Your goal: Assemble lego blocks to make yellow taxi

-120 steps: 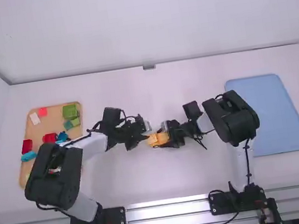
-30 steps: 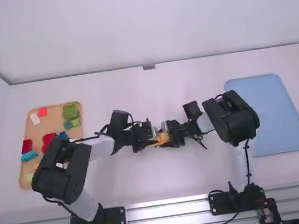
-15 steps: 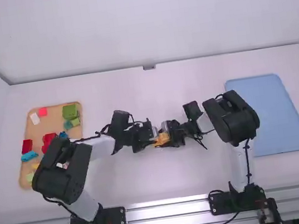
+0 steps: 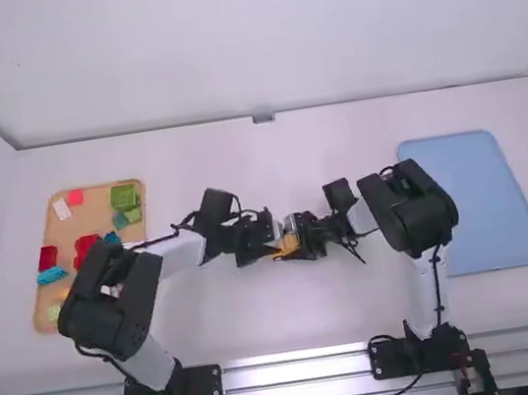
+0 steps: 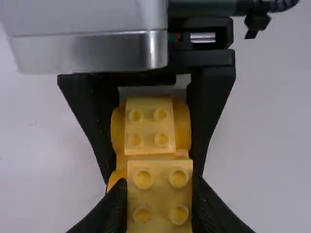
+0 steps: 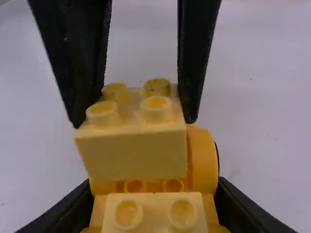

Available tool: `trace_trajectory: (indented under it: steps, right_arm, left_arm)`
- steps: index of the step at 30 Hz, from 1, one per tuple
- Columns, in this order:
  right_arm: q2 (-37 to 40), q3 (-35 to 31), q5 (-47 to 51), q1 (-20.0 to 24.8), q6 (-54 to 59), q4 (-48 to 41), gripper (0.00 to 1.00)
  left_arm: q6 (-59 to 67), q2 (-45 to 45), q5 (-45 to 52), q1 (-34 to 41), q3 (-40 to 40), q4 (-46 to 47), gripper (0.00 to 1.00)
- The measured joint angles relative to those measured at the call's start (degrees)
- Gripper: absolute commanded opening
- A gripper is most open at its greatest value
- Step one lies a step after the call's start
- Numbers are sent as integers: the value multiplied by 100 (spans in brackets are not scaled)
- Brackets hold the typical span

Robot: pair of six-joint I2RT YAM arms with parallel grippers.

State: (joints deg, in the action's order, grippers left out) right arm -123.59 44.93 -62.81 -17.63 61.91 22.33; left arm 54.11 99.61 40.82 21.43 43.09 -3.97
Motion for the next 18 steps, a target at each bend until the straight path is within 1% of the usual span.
trace_trajectory:
  steps: [4, 7, 8, 18]
  right_arm:
    - [0, 0, -2, 7, -2, -2, 45]
    - [0, 0, 2, 28, -2, -4, 45]
    - [0, 0, 0, 28, -2, -4, 45]
    - [0, 0, 13, 28, -7, 4, 46]
  left_arm:
    - [-4, 85, 57, 66, 59, -42, 28]
    - [-50, 111, 24, 81, 105, -33, 19]
    - [-57, 111, 2, 81, 114, -28, 17]
    - [-175, 122, -251, 114, 221, 76, 18]
